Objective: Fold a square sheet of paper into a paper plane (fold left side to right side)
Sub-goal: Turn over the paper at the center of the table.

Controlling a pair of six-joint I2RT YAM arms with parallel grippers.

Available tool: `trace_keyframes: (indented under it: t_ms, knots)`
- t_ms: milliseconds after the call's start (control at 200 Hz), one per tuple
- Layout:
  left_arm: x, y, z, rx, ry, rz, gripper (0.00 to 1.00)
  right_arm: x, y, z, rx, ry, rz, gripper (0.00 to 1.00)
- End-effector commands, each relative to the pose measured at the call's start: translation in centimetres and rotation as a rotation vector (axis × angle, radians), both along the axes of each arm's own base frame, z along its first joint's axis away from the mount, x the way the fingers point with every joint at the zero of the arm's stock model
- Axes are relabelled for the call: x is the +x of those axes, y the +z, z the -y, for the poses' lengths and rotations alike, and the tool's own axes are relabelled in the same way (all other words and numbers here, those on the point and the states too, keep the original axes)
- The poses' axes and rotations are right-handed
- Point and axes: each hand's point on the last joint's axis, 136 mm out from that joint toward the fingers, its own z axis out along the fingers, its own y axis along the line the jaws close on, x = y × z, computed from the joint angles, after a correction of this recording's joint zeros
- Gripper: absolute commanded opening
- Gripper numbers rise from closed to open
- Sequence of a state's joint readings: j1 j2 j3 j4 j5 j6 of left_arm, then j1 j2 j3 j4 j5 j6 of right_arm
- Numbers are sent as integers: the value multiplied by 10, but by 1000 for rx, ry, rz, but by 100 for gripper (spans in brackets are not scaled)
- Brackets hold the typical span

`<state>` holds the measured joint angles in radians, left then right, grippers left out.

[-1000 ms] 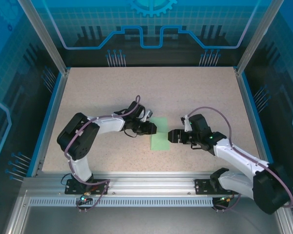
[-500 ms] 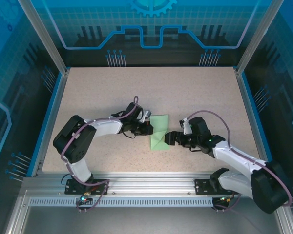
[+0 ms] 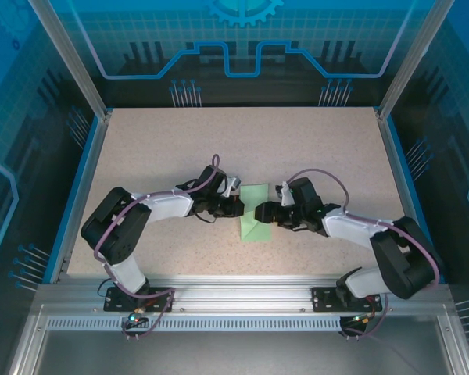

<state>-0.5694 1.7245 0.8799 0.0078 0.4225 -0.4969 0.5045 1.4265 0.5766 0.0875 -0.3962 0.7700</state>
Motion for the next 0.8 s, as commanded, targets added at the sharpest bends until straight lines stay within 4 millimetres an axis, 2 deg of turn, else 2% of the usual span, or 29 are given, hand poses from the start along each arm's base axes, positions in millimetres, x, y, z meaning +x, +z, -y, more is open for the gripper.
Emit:
trace_keyframes:
  t_ms: [0,180,260,325,395,590,680,795]
  knots:
    - [4,9,-2,-11,11,33,10,13,3,-15,-1,29,37,70]
    - [8,10,-2,-4,18,37,13,21,-11,-26,-20,49,14,53]
    - [8,12,-5,10,34,42,24,23,-14,-28,-23,47,12,43]
    - [8,16,-12,21,61,63,28,23,-14,-27,-26,43,18,37]
    - [8,23,-19,34,91,94,42,24,-10,-27,-24,49,35,33]
    - [-1,45,-40,42,155,147,68,25,3,-29,-12,81,94,18]
    - [-9,54,-46,12,187,146,80,27,19,-33,20,103,154,4]
    - [-19,64,-57,-35,255,149,98,28,46,-35,56,128,250,1]
